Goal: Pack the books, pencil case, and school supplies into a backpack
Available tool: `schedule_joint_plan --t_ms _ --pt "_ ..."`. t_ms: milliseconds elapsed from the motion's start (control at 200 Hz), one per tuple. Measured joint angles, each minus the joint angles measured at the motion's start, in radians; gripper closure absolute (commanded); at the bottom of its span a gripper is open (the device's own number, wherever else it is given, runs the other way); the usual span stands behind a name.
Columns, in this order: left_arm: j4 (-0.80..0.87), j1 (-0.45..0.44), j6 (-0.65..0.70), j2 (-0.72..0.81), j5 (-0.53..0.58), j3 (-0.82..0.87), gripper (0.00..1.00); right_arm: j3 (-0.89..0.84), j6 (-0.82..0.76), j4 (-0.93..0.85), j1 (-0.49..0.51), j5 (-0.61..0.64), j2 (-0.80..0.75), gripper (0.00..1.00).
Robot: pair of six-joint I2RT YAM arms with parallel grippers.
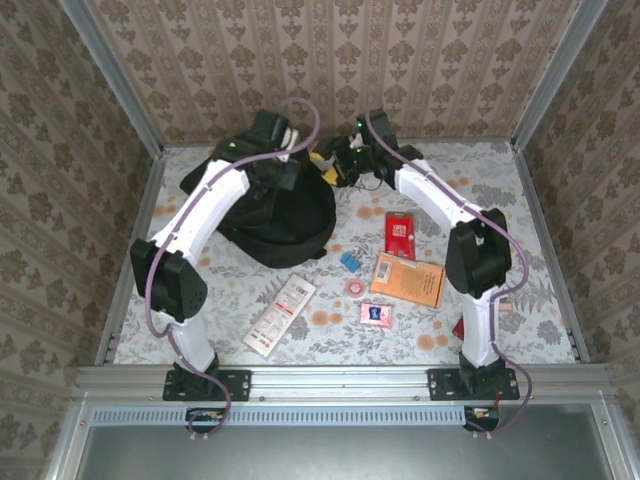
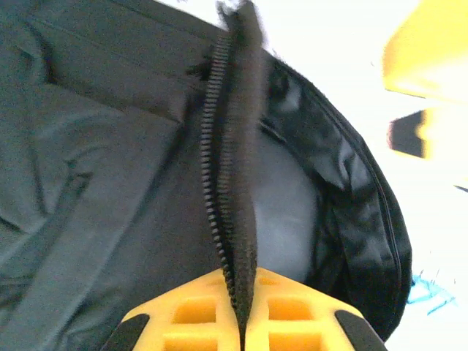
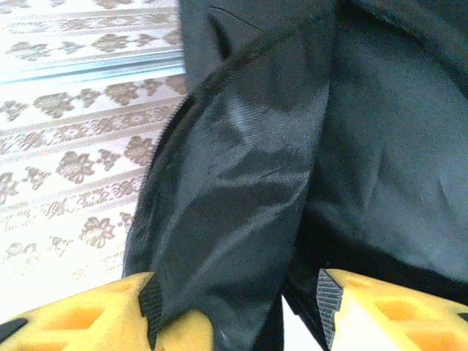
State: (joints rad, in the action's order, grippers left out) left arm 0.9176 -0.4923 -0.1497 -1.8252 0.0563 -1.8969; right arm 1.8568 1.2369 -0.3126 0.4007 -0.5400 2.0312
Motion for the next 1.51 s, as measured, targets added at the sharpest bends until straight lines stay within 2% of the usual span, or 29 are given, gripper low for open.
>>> schedule_joint_plan --t_ms 245,380,560,745,955,1165,1255,1505 --pt "0.101 0.056 -0.003 -0.09 -0.048 -0.26 1.0 -0.177 -0.265 -0.037 -0.039 0.089 -0.276 0.39" --pt "0.117 0.064 -0.007 -0.122 -0.084 -0.319 1.0 -0.27 -0.409 -0.081 -0.051 0.102 -0.312 0.41" --pt "0.086 0.099 -0.048 -0.124 -0.179 -0.292 1.0 -0.399 -0.563 -0.177 -0.041 0.145 -0.289 0.42" --pt "0.005 0.157 -0.124 -0.124 -0.318 -0.227 1.0 -0.428 -0.703 -0.256 -0.011 0.186 -0.225 0.42" --pt "-0.157 0.18 -0.247 -0.119 -0.468 -0.059 1.0 -0.484 -0.804 -0.27 0.012 0.196 -0.15 0.43" --pt "-0.205 0.18 -0.3 -0.115 -0.536 -0.032 1.0 -0.558 -0.844 -0.243 -0.013 0.14 -0.1 0.61" --pt "-0.214 0.18 -0.307 -0.115 -0.552 -0.032 1.0 -0.579 -0.844 -0.212 -0.017 0.119 -0.098 0.63" --pt "-0.214 0.18 -0.318 -0.115 -0.569 -0.032 1.0 -0.591 -0.834 -0.152 -0.016 0.076 -0.098 0.97"
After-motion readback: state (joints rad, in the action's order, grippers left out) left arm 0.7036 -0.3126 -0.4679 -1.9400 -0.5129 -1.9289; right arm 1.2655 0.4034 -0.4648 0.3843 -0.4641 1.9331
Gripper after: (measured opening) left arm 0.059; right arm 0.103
